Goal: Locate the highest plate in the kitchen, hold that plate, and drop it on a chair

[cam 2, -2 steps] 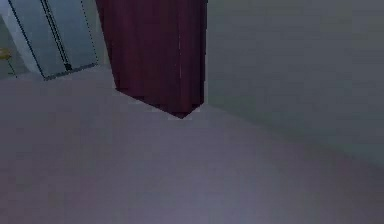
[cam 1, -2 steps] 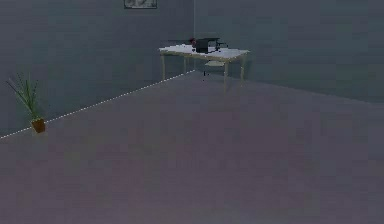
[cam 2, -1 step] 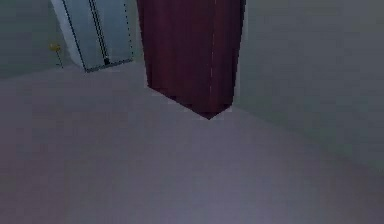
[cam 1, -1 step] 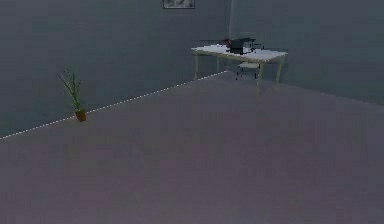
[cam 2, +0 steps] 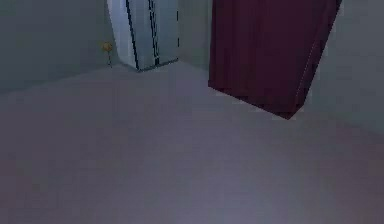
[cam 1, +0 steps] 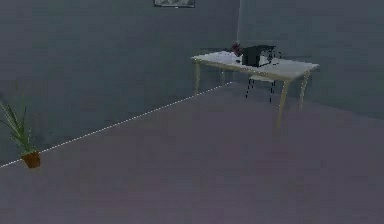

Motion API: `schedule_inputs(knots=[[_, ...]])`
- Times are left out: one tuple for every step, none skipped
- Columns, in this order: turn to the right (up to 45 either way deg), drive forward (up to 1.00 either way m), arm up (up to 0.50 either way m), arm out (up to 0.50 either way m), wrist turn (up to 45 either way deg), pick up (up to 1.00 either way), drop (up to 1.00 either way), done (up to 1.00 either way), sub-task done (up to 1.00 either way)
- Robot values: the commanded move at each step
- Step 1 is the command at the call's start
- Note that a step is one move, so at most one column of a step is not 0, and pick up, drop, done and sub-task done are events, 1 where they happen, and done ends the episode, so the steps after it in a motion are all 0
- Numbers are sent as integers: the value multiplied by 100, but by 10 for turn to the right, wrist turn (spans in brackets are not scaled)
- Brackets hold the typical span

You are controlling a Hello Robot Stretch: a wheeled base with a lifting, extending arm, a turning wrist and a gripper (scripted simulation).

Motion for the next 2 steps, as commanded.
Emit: schedule_inputs(knots=[[0, 100, 0, 0, 0, 0, 0, 0, 0], [0, 100, 0, 0, 0, 0, 0, 0, 0]])
